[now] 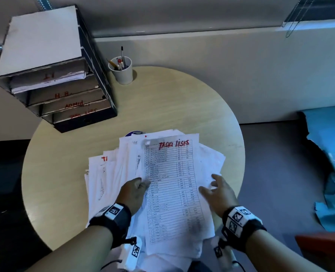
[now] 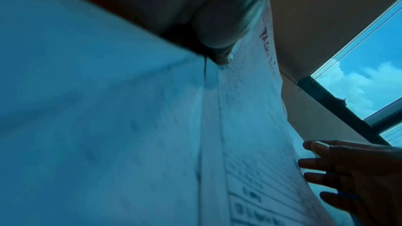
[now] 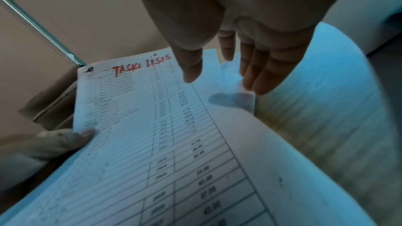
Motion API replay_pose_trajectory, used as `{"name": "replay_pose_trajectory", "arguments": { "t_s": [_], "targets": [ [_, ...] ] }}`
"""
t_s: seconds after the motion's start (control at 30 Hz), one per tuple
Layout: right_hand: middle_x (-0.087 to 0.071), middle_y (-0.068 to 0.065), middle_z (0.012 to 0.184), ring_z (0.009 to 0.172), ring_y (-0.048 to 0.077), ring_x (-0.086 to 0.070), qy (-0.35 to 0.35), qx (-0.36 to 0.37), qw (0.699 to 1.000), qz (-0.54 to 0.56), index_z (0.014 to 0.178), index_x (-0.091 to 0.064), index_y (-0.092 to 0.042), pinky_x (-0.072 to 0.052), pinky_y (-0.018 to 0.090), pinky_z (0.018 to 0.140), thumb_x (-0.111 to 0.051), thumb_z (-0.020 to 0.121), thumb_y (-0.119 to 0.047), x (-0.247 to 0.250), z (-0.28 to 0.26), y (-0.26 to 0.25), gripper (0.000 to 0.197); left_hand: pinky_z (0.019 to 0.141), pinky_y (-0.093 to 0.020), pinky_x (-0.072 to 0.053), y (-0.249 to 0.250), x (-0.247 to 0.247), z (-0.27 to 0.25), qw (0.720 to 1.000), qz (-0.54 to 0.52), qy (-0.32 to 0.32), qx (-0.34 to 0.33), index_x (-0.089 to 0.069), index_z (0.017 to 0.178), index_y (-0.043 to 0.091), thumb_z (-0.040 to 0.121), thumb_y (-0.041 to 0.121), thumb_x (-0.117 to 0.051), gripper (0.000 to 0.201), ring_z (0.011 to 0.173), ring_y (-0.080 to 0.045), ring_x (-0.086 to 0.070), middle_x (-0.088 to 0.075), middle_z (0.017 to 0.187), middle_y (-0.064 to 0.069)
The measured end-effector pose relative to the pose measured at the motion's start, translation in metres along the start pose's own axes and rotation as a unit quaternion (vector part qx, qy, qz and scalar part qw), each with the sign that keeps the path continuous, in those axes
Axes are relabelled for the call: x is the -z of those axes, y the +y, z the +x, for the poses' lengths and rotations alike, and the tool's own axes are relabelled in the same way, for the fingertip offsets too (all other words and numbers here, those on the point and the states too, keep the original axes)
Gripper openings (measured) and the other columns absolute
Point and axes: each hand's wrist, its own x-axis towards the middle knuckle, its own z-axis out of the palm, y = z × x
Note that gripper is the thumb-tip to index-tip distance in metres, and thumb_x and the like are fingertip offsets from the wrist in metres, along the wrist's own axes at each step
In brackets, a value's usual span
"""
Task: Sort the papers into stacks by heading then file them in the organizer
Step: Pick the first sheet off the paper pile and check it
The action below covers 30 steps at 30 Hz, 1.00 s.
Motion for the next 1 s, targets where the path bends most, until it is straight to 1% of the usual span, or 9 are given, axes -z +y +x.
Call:
{"name": "replay_pose_trajectory", "arguments": {
  "t_s": [0.1, 0.23, 0.37, 0.43, 0.57, 0.7, 0.8, 0.9, 1.0],
  "targets": [
    [-0.059, 0.003, 0.127, 0.096, 0.015, -0.058, -0.013, -0.001, 1.0, -0.002, 0.143, -0.042, -0.024, -0.05, 0.031, 0.091, -0.074, 0.083, -0.035, -0.008, 0.001, -0.007, 0.069, 0.064, -0.029, -0.035, -0.003, 0.006, -0.007, 0.991, 0.129, 0.028, -0.036, -0.056, 0.074, 0.014, 0.103, 0.04, -0.043, 0.041, 0.071, -0.027, -0.052, -0.054, 0.071, -0.005],
    [-0.059, 0.003, 0.125, 0.092, 0.014, -0.057, 0.025, 0.015, 1.0, 0.001, 0.138, -0.049, -0.022, -0.044, 0.025, 0.087, -0.074, 0.083, -0.032, -0.014, 0.0, -0.01, 0.061, 0.088, -0.019, -0.039, -0.005, 0.019, -0.009, 0.977, 0.062, 0.137, -0.149, -0.067, 0.126, 0.017, 0.101, 0.016, -0.05, 0.03, 0.098, -0.015, -0.055, -0.061, 0.109, -0.005],
    [-0.06, -0.004, 0.119, 0.094, 0.011, -0.061, 0.057, 0.076, 0.989, 0.11, 0.132, -0.051, -0.026, -0.046, 0.023, 0.08, -0.082, 0.076, -0.027, -0.01, 0.002, -0.012, 0.064, 0.082, -0.011, -0.047, 0.017, 0.029, -0.022, 0.974, -0.209, 0.063, -0.066, -0.073, 0.099, 0.03, 0.098, 0.005, -0.059, 0.028, 0.091, -0.002, -0.064, -0.073, 0.098, 0.015],
    [-0.067, -0.004, 0.115, 0.1, 0.014, -0.065, -0.001, 0.101, 0.973, 0.208, 0.121, -0.058, -0.025, -0.051, 0.027, 0.081, -0.086, 0.071, -0.021, -0.008, 0.004, -0.01, 0.058, 0.081, -0.02, -0.052, 0.025, 0.03, -0.028, 0.97, -0.238, -0.018, -0.049, -0.076, 0.096, 0.024, 0.097, 0.005, -0.059, 0.026, 0.088, -0.007, -0.067, -0.077, 0.094, 0.008],
    [-0.074, 0.016, 0.106, 0.102, 0.036, -0.069, -0.066, 0.052, 0.917, 0.39, 0.11, -0.067, -0.002, -0.053, 0.049, 0.094, -0.073, 0.078, 0.002, -0.003, 0.006, 0.0, 0.033, 0.076, -0.032, -0.051, 0.026, 0.023, -0.027, 0.976, -0.144, -0.162, -0.027, -0.075, 0.093, 0.025, 0.096, 0.002, -0.055, 0.03, 0.079, -0.017, -0.062, -0.072, 0.091, -0.007],
    [-0.071, 0.024, 0.106, 0.087, 0.028, -0.073, -0.054, 0.01, 0.902, 0.428, 0.107, -0.067, 0.003, -0.06, 0.033, 0.072, -0.061, 0.083, 0.008, 0.017, 0.002, 0.029, 0.025, 0.08, -0.03, -0.051, 0.023, 0.012, 0.007, 1.0, 0.013, 0.001, 0.002, -0.063, 0.123, 0.021, 0.093, 0.012, -0.053, 0.033, 0.092, -0.023, -0.063, -0.062, 0.118, -0.01],
    [-0.069, 0.029, 0.11, 0.095, 0.038, -0.07, -0.114, -0.012, 0.9, 0.42, 0.109, -0.065, 0.009, -0.056, 0.052, 0.089, -0.072, 0.073, 0.001, 0.029, -0.003, 0.057, 0.038, 0.102, -0.041, -0.046, 0.025, -0.003, 0.022, 0.981, 0.179, 0.021, 0.066, -0.04, 0.14, 0.018, 0.077, 0.046, -0.072, 0.076, 0.125, -0.033, -0.048, -0.046, 0.134, -0.012],
    [-0.073, 0.023, 0.101, 0.091, 0.037, -0.072, -0.079, -0.011, 0.92, 0.384, 0.106, -0.067, 0.006, -0.059, 0.046, 0.084, -0.076, 0.073, 0.0, 0.032, -0.007, 0.062, 0.035, 0.094, -0.047, -0.052, 0.026, -0.018, 0.033, 0.969, 0.224, 0.028, 0.099, -0.032, 0.135, 0.02, 0.062, 0.051, -0.084, 0.095, 0.115, -0.033, -0.053, -0.049, 0.125, -0.011],
    [-0.076, 0.015, 0.092, 0.089, 0.035, -0.073, -0.016, -0.006, 0.93, 0.366, 0.1, -0.07, 0.002, -0.061, 0.04, 0.077, -0.072, 0.081, -0.001, 0.028, -0.007, 0.055, 0.019, 0.089, -0.039, -0.053, 0.025, -0.017, 0.039, 0.981, 0.143, 0.029, 0.129, -0.037, 0.129, 0.017, 0.069, 0.038, -0.086, 0.08, 0.109, -0.034, -0.062, -0.06, 0.123, -0.011]
  ]
}}
